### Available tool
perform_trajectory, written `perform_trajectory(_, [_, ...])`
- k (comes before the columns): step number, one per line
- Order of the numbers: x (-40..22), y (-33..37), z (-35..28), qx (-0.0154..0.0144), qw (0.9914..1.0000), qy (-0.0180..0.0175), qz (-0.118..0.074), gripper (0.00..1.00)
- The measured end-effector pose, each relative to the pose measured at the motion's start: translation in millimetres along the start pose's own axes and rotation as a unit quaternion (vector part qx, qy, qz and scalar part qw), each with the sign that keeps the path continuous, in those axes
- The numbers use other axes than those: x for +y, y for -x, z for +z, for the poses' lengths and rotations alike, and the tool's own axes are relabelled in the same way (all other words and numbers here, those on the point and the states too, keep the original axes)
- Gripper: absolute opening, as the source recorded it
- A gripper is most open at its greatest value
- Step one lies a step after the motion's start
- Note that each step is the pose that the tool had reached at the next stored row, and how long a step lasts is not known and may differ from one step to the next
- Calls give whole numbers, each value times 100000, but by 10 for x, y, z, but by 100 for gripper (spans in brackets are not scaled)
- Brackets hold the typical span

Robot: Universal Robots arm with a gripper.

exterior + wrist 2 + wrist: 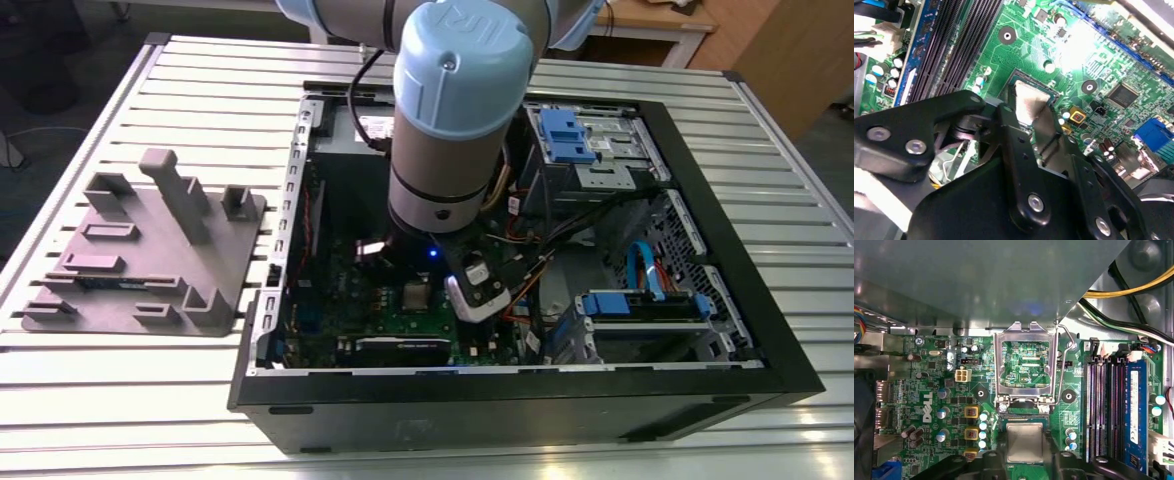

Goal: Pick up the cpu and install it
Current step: 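Place the cpu into insertion slot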

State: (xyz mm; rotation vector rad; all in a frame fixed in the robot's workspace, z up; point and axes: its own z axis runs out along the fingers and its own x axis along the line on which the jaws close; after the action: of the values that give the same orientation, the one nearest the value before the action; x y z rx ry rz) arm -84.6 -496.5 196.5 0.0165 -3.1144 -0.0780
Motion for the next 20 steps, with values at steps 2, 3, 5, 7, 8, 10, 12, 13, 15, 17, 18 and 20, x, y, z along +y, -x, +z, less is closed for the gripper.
perform_trajectory(2, [0,-1,2,2,100000,2,2,45])
perform_trajectory(3, [-1,-1,7,-4,100000,10,2,45])
perform_trajectory(5, [-1,-1,6,2,100000,-3,1,45])
perform_trajectory(7, [0,-2,16,-1,100000,8,-1,45])
perform_trajectory(8, [-1,-2,24,-1,100000,6,-2,45])
perform_trajectory(10, [-2,-3,41,4,100000,-3,-2,45])
perform_trajectory(12, [-3,-3,48,11,100000,-18,3,45])
perform_trajectory(13, [-3,-3,49,10,100000,-18,2,45])
perform_trajectory(15, [-3,-3,50,6,100000,-9,0,45])
perform_trajectory(17, [-3,-3,51,1,100000,0,0,45])
perform_trajectory(18, [-3,-3,51,2,100000,-2,-1,45])
perform_trajectory(20, [-3,-2,51,-13,100000,-3,-6,45])
